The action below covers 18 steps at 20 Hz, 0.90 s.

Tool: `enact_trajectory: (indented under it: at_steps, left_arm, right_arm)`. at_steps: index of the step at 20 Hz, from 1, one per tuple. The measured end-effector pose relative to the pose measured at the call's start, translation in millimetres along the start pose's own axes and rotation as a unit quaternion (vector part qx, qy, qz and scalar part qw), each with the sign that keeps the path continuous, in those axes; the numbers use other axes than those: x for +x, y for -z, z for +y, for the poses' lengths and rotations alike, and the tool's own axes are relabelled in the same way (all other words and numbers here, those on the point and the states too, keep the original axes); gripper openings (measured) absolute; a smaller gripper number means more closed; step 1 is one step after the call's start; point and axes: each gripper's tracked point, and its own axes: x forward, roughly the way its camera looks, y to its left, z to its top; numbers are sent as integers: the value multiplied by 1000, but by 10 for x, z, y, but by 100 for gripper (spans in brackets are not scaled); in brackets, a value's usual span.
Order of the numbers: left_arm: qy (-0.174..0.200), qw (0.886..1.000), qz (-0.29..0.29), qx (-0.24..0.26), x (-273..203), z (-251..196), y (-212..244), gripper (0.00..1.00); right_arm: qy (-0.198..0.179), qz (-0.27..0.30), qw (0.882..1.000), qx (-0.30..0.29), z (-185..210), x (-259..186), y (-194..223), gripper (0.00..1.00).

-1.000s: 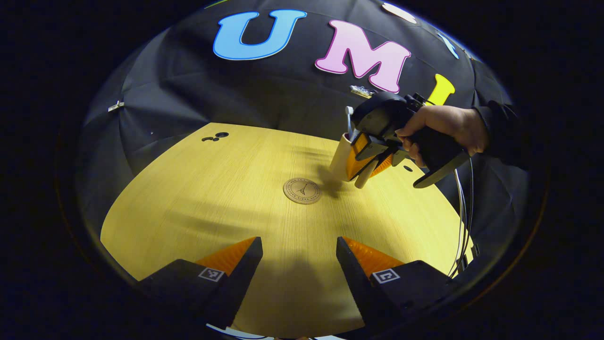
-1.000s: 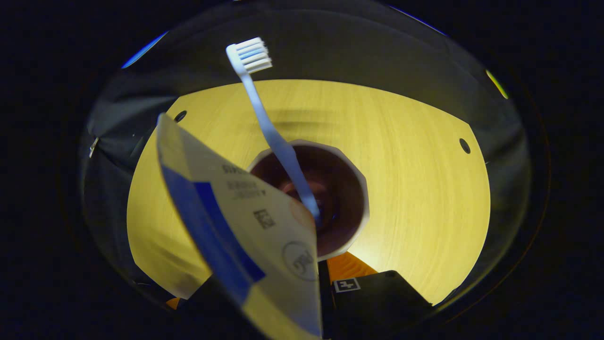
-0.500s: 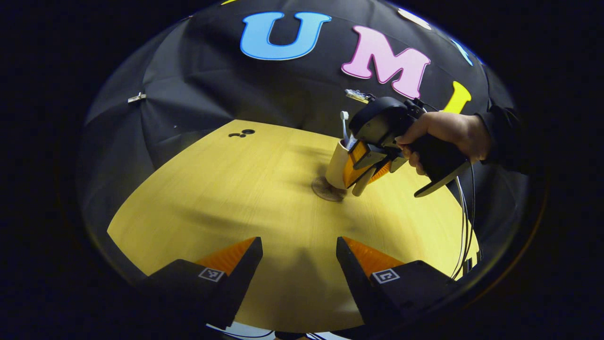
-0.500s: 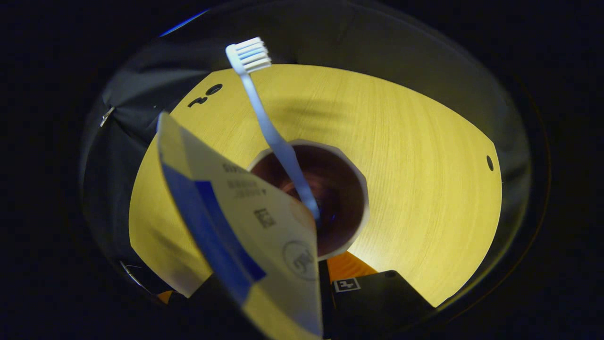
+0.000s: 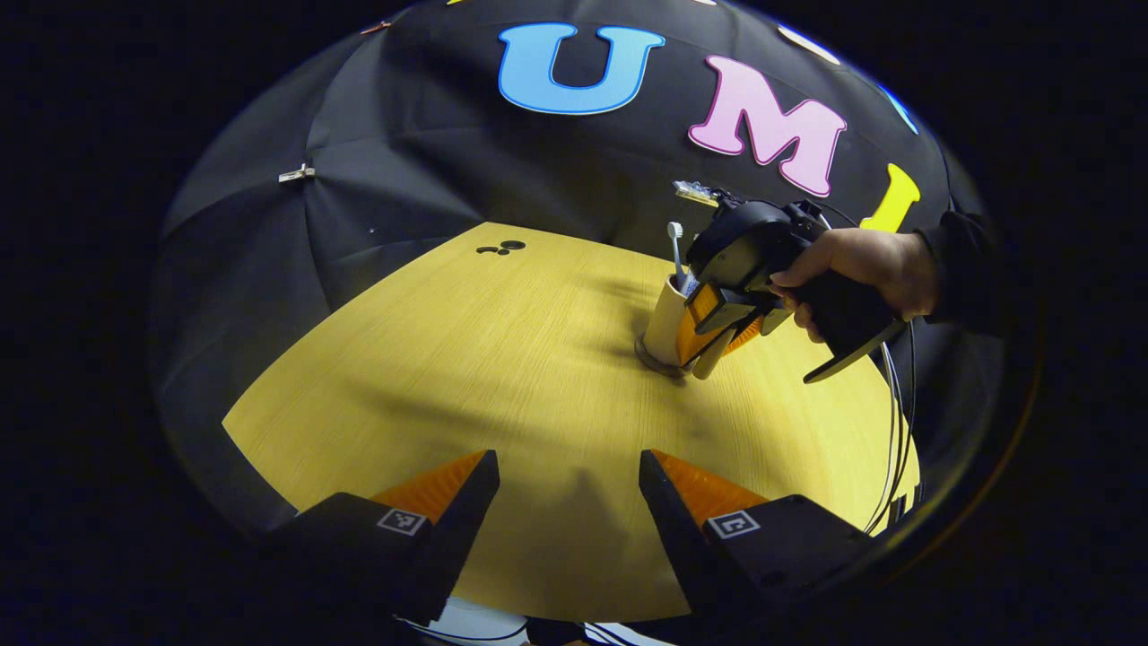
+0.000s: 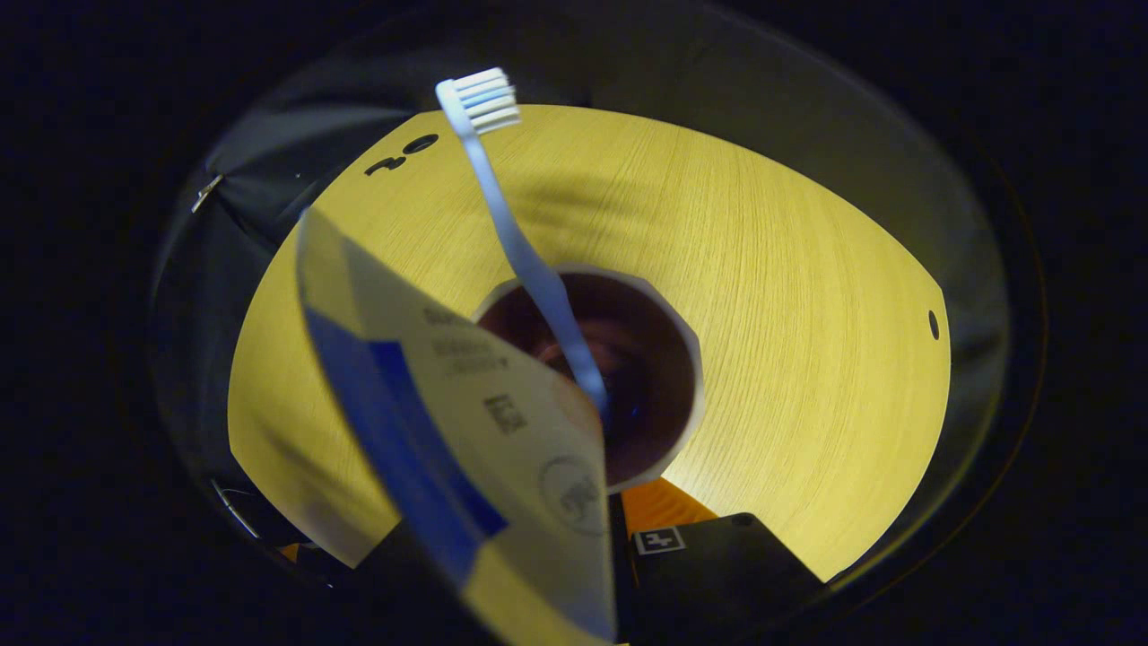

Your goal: Put the toothbrush and toothpaste on the desktop into the cup, then pick up the cup and place it on the coaster on the desktop.

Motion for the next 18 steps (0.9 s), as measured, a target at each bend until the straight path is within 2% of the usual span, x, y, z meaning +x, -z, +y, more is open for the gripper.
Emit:
enact_trajectory:
  at_steps: [2,4,5,7,8,11,18]
  left_arm:
    - [3,1000,-3,1,4,-17,-35,98]
    - [6,1000,-5,8,10,-31,-54,98]
    - [8,1000,-7,11,14,-54,-80,98]
    - [7,1000,-15,22,-24,-95,-155,98]
    - [7,999,-23,31,-41,-103,-189,98]
    - [17,998,-37,43,-90,-170,-276,98]
    - [36,995,-71,52,-345,-266,-531,98]
  right_arm:
    - [-9,0,1000,5,26,-27,-8,36]
    - [-24,-5,1000,13,61,-86,-37,29]
    - [-30,-14,999,17,67,-144,-53,33]
    - [-52,-30,998,22,139,-287,-77,56]
    - [-64,-35,997,26,180,-367,-66,82]
    - [-76,-64,995,31,228,-605,-31,99]
    - [-54,-163,985,32,5,-1332,103,99]
